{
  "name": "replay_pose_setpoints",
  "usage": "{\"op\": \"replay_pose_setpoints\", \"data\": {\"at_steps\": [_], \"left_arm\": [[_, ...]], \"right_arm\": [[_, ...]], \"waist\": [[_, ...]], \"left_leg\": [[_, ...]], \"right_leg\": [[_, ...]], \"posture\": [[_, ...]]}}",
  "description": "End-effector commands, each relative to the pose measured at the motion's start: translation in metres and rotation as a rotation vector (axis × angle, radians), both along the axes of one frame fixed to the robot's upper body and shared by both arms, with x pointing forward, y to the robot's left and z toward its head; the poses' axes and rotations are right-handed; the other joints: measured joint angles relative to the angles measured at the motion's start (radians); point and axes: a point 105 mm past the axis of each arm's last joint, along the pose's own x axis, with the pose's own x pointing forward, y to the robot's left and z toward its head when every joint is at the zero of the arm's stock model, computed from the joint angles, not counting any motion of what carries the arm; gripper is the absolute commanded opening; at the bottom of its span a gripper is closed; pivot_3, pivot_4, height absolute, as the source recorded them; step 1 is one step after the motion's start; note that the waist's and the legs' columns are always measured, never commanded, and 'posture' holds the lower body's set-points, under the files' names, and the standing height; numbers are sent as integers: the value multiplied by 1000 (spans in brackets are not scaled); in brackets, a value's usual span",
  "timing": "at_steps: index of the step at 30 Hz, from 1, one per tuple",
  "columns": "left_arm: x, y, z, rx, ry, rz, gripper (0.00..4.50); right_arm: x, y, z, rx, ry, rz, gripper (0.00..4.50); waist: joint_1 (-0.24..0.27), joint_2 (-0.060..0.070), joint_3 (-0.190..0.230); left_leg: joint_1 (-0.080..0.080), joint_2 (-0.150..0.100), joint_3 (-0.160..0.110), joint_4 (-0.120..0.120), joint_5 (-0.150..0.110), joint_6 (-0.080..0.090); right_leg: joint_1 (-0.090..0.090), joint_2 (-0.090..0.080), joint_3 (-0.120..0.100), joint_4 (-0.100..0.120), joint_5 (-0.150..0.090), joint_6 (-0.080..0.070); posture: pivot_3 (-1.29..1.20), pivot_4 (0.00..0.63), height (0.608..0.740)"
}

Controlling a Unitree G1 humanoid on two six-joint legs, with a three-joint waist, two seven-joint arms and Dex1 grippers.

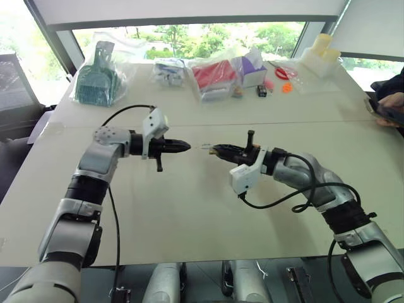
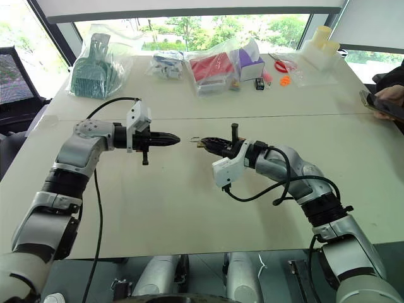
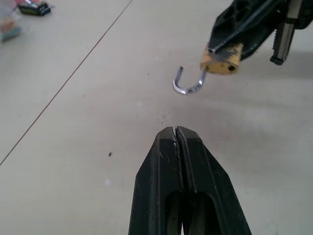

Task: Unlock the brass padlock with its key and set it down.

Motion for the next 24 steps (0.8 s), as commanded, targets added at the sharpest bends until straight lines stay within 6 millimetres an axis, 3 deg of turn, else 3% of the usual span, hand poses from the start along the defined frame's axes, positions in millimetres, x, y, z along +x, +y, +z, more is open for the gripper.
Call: {"op": "replay_pose_setpoints", "data": {"at_steps": [1, 6, 11, 15, 20, 24], "left_arm": [[-4, 5, 2, 15, -46, 18, 19], [-12, 8, -8, 18, -35, 44, 19], [-21, 14, -9, 27, -43, 57, 0], [-34, 16, -1, 8, -45, 62, 0], [-41, 22, 1, 4, -41, 94, 0], [-47, 24, 1, 5, -38, 107, 0]], "right_arm": [[14, -12, -7, -31, -5, -55, 0], [23, -21, -35, -47, 85, -102, 0], [20, -24, -39, -42, 134, -97, 2236], [10, -35, -33, 6, 239, -115, 4417], [-5, -48, -19, 140, 506, -181, 4468], [-29, -62, -8, 231, 801, -240, 4468]], "waist": [[0, 0, 0], [-3, 0, 0], [-5, 0, 0], [-2, 0, 0], [2, 0, 0], [3, 0, 0]], "left_leg": [[0, 0, 0, 0, 0, 0], [0, 0, 0, 0, 0, 0], [1, 0, 0, 0, 0, 0], [2, 1, -3, -1, 0, 0], [6, 1, -5, -1, 0, 0], [9, 3, -5, -1, -1, 1]], "right_leg": [[0, 0, 0, 0, 0, 0], [0, 0, 0, 0, 0, 0], [0, 0, 1, 0, 0, 0], [1, 0, 1, 0, 0, 0], [7, -1, 0, -1, 0, 0], [9, -1, 0, -1, 0, -1]], "posture": [[0, 150, 740], [0, 150, 740], [0, 150, 740], [0, 150, 740], [0, 150, 740], [0, 150, 740]]}}
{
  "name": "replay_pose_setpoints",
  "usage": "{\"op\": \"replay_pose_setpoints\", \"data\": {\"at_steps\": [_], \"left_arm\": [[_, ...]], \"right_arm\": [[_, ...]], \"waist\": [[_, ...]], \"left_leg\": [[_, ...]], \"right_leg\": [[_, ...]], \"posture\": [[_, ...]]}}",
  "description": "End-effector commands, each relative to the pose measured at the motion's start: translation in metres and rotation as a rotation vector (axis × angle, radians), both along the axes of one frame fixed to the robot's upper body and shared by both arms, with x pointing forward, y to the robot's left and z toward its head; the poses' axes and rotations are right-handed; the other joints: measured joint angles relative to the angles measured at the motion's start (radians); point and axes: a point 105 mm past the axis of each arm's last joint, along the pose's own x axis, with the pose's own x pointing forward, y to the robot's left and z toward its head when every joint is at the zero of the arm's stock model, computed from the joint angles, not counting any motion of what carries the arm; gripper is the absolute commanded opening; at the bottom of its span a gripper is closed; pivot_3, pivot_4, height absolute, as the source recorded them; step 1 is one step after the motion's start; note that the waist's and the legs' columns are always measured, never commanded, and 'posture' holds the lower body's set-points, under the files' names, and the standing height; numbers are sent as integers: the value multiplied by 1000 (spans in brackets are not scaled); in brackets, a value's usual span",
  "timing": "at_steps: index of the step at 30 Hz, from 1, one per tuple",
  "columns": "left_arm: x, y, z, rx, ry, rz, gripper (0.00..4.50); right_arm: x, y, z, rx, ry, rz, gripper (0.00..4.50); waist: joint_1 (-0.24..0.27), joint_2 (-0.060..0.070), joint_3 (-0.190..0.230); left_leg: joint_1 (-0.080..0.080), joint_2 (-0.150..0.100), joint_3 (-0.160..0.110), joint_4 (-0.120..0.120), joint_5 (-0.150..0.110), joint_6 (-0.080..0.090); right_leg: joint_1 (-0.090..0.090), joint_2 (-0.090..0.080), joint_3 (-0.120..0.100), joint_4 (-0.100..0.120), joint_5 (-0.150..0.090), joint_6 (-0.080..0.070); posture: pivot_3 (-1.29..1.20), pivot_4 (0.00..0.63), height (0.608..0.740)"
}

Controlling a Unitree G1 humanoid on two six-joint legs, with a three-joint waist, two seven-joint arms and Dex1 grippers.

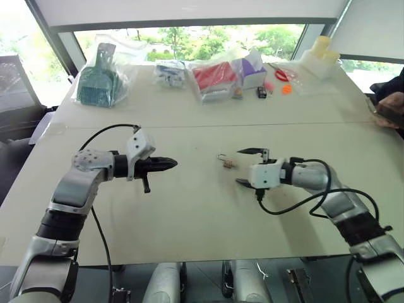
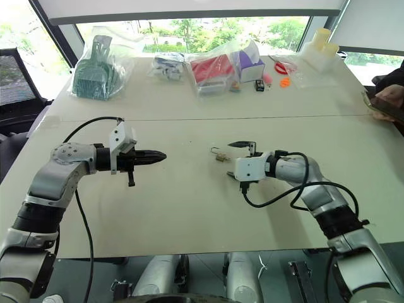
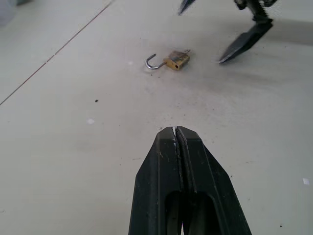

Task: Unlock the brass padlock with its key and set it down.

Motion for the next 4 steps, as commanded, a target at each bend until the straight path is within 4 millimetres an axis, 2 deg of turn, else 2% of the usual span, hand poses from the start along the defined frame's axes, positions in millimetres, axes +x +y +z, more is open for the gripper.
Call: {"op": "replay_pose_setpoints", "data": {"at_steps": [1, 4], "left_arm": [[-6, 2, 13, -12, -43, 3, 0], [-9, 1, 14, -7, -45, 1, 0]], "right_arm": [[-16, -5, 29, 133, 160, -42, 4468], [-24, -8, 37, 197, 244, -78, 4468]], "waist": [[-1, 0, 0], [-1, 0, 0]], "left_leg": [[0, 0, 0, 0, 0, 0], [1, 1, 0, 0, 0, 0]], "right_leg": [[0, 0, 0, 0, 0, 0], [0, 0, 0, 0, -1, -2]], "posture": [[0, 150, 740], [0, 150, 740]]}}
